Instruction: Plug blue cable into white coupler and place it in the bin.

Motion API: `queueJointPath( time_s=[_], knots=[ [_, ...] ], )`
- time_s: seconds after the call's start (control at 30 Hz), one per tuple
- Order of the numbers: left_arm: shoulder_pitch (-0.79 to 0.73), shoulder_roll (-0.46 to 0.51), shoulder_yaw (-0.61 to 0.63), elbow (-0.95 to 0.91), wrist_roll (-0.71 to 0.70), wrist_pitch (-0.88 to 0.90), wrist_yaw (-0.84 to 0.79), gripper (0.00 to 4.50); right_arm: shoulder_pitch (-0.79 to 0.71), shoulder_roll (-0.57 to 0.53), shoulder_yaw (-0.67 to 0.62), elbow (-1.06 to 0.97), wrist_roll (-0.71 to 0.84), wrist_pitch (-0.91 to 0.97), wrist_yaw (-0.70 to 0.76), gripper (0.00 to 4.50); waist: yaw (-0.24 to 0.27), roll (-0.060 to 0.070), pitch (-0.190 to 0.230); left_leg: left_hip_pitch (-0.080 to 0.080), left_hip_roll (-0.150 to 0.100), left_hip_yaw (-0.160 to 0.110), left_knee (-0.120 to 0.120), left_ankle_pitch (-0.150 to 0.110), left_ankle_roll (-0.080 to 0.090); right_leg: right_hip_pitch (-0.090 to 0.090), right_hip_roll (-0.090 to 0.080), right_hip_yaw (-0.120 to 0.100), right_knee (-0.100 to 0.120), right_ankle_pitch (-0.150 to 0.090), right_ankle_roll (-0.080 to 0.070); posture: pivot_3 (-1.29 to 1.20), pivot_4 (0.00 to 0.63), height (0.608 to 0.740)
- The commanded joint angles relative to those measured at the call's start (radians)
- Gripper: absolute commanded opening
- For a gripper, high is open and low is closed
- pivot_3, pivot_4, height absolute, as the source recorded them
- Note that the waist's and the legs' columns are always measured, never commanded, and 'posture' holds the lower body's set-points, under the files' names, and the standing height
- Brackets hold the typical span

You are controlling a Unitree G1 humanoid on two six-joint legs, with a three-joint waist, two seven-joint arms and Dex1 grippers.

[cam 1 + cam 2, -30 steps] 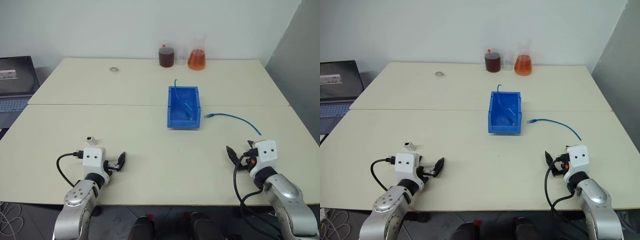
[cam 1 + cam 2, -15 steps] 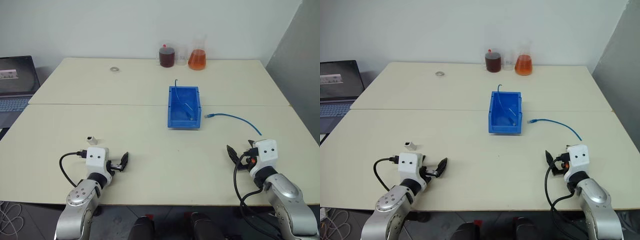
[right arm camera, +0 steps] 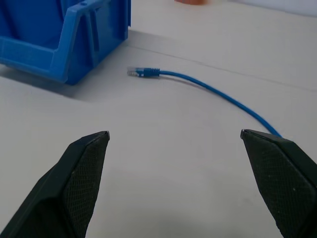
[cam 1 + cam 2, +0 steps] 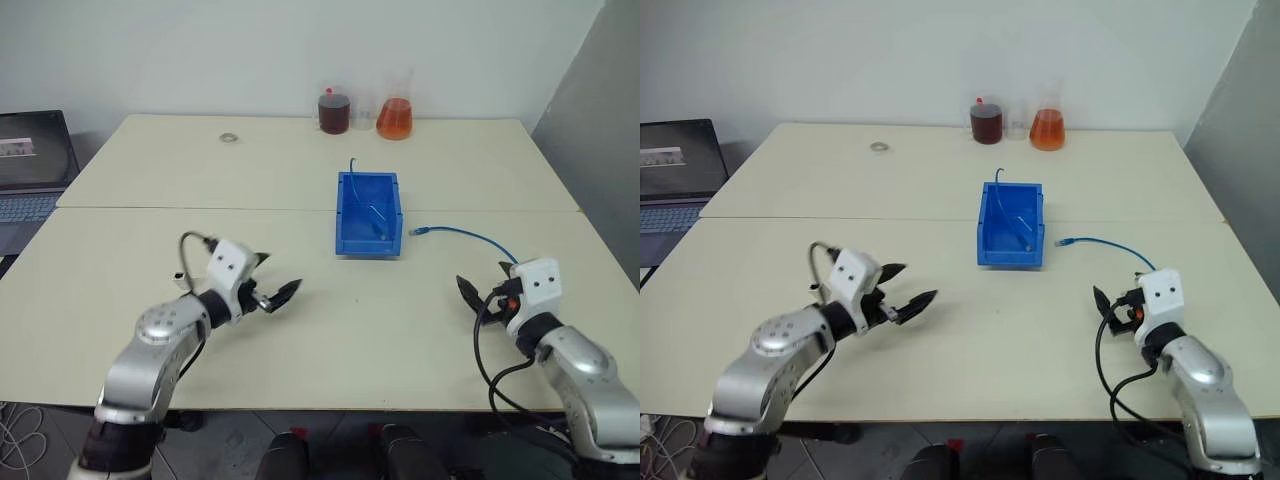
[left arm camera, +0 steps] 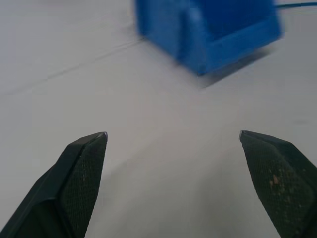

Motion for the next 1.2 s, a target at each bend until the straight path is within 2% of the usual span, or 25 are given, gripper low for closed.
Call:
queueJointPath(
  time_s=[0.03,0.13,0.23,0.37,0.47,0.53,0.63,0.87,1.03,1.2],
  knots=[
    [-0.141,0.060,-0.092,0.038,-0.027,-0.015,-0.194,4.48,-0.105,-0.111,-0.012,0.111,0.017,-0.034,0.132,4.50,-0.001,-0.001,0.003,0.000,0.000,0.000,0.000,0.000,0.000,0.000,0.000,0.000,0.000,0.000,0.000,0.00,0.150,0.740],
    [-0.315,0.026,-0.196,0.163,0.028,-0.084,-0.286,4.48,-0.329,-0.212,0.064,0.346,-0.010,-0.106,0.296,4.50,-0.005,-0.001,0.010,0.000,-0.001,0.001,0.001,0.000,0.000,0.000,0.000,0.000,0.000,0.000,0.000,0.00,0.150,0.740],
    [-0.384,-0.024,-0.247,0.241,0.067,-0.141,-0.307,4.48,-0.511,-0.238,0.139,0.569,-0.056,-0.193,0.394,4.50,-0.015,-0.001,0.012,0.000,-0.001,0.001,0.002,0.001,0.001,0.000,0.000,0.001,0.000,0.002,0.002,0.00,0.150,0.740],
    [-0.398,-0.070,-0.279,0.296,0.111,-0.205,-0.306,4.48,-0.748,-0.223,0.245,0.881,-0.142,-0.331,0.510,4.50,-0.026,-0.002,0.012,-0.001,0.000,0.001,0.001,0.001,0.001,-0.001,0.001,0.001,0.000,0.004,-0.004,0.00,0.150,0.740],
    [-0.379,-0.087,-0.281,0.281,0.109,-0.197,-0.299,4.48,-0.911,-0.192,0.321,1.152,-0.214,-0.418,0.603,4.50,-0.025,-0.002,0.013,-0.008,0.000,0.002,0.001,0.001,0.001,-0.008,0.000,0.001,0.001,0.004,-0.005,0.00,0.150,0.740],
    [-0.365,-0.092,-0.275,0.268,0.110,-0.184,-0.283,4.48,-0.989,-0.171,0.356,1.303,-0.253,-0.473,0.661,4.50,-0.025,-0.002,0.013,-0.016,0.000,0.003,0.002,0.002,-0.001,-0.016,-0.001,0.001,0.002,0.004,-0.005,0.00,0.150,0.740],
    [-0.326,-0.091,-0.257,0.230,0.109,-0.159,-0.247,4.48,-1.085,-0.130,0.388,1.504,-0.308,-0.502,0.696,4.50,-0.023,-0.002,0.013,-0.019,0.000,0.003,0.004,0.002,-0.002,-0.017,-0.002,-0.001,0.002,0.004,-0.005,0.00,0.150,0.740],
    [-0.205,-0.071,-0.213,0.063,0.077,-0.057,-0.163,4.48,-1.163,-0.090,0.399,1.691,-0.399,-0.521,0.608,4.50,-0.016,-0.002,0.013,-0.020,-0.001,0.003,0.008,0.002,-0.001,-0.016,-0.005,-0.001,0.004,0.005,-0.005,0.00,0.150,0.740],
    [-0.142,-0.065,-0.168,-0.035,0.054,0.021,-0.104,4.48,-1.197,-0.062,0.379,1.718,-0.416,-0.506,0.570,4.50,-0.021,-0.001,0.013,-0.019,-0.002,0.002,0.014,0.001,0.001,-0.016,-0.004,-0.001,0.011,0.005,-0.004,0.00,0.150,0.740],
    [-0.124,-0.046,-0.111,-0.051,0.036,0.055,-0.074,4.48,-1.239,-0.062,0.337,1.725,-0.411,-0.501,0.513,4.50,-0.026,-0.001,0.013,-0.017,-0.002,0.002,0.015,0.001,0.001,-0.015,-0.004,0.000,0.016,0.005,-0.004,0.00,0.150,0.740]
  ],
)
